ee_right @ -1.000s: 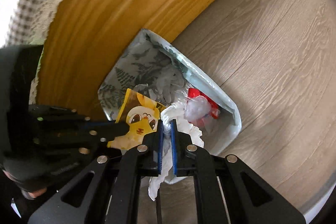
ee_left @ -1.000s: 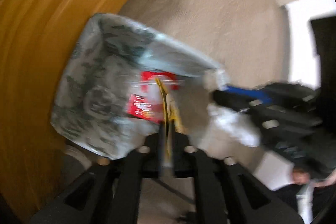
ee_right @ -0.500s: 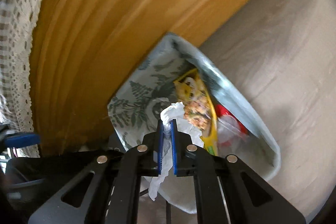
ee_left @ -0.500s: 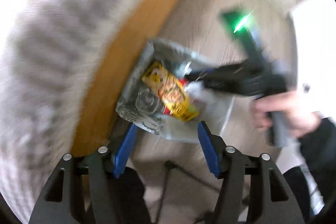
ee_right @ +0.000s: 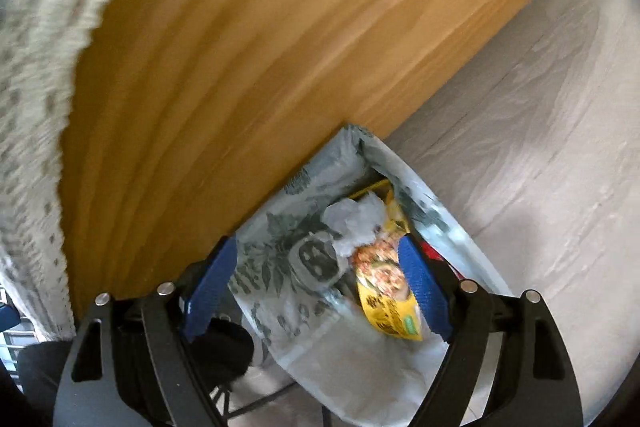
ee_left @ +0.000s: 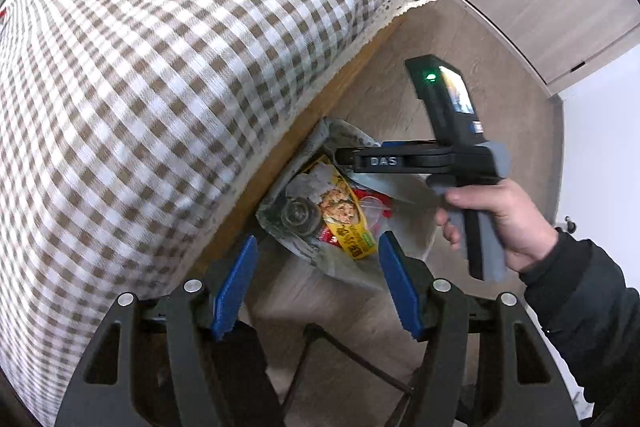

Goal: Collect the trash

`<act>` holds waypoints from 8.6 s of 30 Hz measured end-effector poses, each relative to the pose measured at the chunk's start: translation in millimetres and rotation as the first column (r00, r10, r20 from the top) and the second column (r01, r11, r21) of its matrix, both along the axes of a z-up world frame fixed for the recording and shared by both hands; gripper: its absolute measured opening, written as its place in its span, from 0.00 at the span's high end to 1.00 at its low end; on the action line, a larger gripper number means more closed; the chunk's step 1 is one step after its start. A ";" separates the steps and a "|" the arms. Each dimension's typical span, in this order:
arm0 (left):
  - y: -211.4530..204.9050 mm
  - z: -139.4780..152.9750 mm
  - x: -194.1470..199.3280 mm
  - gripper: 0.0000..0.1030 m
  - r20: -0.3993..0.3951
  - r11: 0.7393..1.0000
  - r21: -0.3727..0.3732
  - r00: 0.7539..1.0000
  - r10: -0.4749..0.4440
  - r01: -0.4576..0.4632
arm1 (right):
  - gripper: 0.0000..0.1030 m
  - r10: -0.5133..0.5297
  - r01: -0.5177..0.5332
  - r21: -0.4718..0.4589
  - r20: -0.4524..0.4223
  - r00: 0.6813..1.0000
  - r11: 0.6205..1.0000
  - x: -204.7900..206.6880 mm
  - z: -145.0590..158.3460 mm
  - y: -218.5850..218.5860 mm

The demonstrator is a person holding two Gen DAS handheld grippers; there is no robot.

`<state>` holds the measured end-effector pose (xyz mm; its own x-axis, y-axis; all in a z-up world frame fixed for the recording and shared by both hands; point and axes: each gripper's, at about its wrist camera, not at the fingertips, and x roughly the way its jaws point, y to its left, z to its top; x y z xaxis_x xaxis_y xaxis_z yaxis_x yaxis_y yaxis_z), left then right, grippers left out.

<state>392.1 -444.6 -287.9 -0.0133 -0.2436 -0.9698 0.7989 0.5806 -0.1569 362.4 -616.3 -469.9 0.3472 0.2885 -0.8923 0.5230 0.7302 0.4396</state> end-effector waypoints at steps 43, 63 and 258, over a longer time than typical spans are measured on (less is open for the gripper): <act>312.9 202.9 196.3 0.14 0.310 0.763 -0.488 0.733 0.605 -0.424 | 0.23 0.558 -0.254 -0.653 0.310 0.770 0.713 211.6 342.6 204.2; 326.1 188.5 507.2 0.48 0.147 0.669 -0.369 0.670 0.728 -0.646 | 0.34 0.606 -0.424 -0.451 0.423 0.673 0.785 473.8 297.2 234.2; 447.4 184.7 536.6 0.21 0.183 0.615 -0.493 0.618 0.765 -0.615 | 0.44 0.778 -0.410 -0.794 0.122 0.617 0.449 532.6 270.4 271.7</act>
